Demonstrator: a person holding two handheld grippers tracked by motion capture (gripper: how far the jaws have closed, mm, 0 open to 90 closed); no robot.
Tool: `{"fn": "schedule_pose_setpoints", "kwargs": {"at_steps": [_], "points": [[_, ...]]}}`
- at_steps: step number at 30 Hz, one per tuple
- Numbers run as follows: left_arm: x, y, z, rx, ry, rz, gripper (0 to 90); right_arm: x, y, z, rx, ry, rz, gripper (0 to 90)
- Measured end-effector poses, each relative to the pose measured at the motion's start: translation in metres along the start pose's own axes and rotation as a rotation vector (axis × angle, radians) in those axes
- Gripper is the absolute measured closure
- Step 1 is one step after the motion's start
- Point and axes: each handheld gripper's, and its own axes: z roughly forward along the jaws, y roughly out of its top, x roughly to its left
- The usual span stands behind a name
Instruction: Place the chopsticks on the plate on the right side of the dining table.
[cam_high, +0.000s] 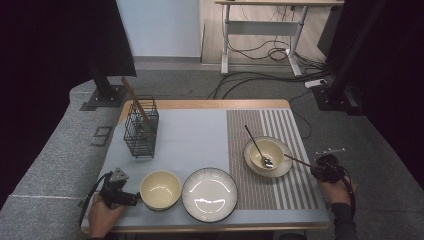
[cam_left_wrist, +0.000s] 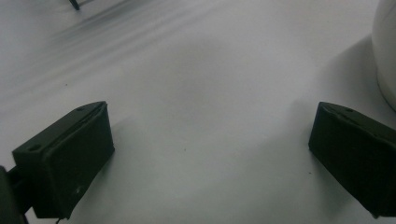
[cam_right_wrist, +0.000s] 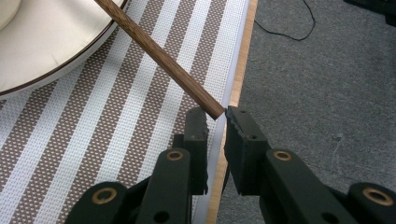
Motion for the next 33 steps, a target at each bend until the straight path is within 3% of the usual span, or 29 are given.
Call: {"fn": "schedule_pose_setpoints", "kwargs": {"at_steps": [9, 14, 33], "points": [[0.0, 0.0, 0.0, 0.0, 0.0, 0.0, 0.0, 0.007, 0.007, 0.002, -0.002, 0.014, -0.023, 78.2], [0.0, 0.0, 0.0, 0.0, 0.0, 0.0, 0.0, 0.006, 0.007, 0.004, -0.002, -0.001, -0.021, 69.6], [0.0, 0.0, 0.0, -0.001, 0.0, 0.0, 0.0, -0.002, 0.015, 0.013, -0.017, -0.014, 0.009, 71.3]]}}
